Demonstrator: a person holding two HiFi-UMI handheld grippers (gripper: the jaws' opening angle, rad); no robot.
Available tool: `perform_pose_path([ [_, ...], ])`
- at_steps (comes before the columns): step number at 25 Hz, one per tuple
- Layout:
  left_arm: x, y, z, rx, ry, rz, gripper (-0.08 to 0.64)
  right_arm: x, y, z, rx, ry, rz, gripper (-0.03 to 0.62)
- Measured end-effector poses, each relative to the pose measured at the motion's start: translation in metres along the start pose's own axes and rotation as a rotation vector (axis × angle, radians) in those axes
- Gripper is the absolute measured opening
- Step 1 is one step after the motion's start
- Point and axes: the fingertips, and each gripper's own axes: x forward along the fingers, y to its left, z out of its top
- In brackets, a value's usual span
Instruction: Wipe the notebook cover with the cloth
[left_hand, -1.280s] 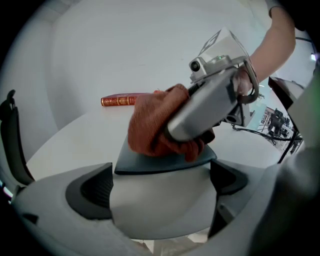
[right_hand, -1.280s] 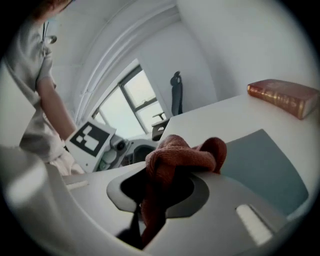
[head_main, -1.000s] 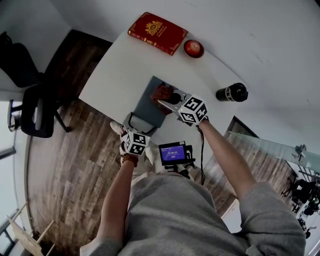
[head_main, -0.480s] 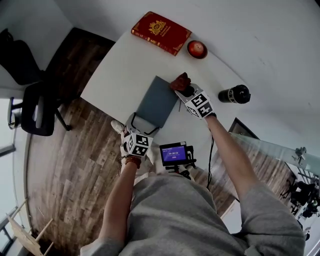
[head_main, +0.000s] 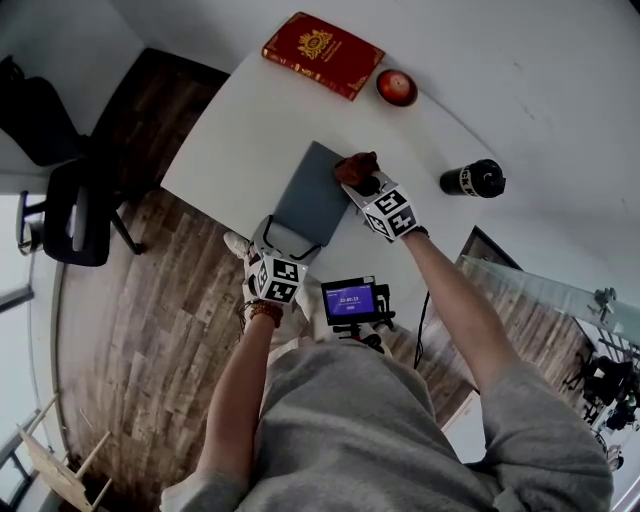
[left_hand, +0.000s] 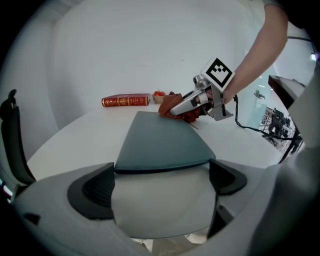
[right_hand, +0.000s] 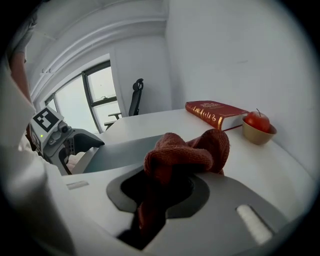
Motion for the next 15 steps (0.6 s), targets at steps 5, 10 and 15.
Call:
perform_pose_path([
  [5,0.001,0.0,0.0,-0.002,0.0,0.0,0.589,0.002,0.006,-0.003,-0.017,0.026,0.016,0.083],
  [10,0.001,0.0,-0.001,0.0,0.001,0.0,0.589,0.001,0.02,-0.005,0.019,0.035,0.023,0.083],
  [15,0.003,0.001,-0.001,-0.001,0.001,0.0,0.589,0.002,0.037,-0.009,0.017,0.026,0.039,0.083],
])
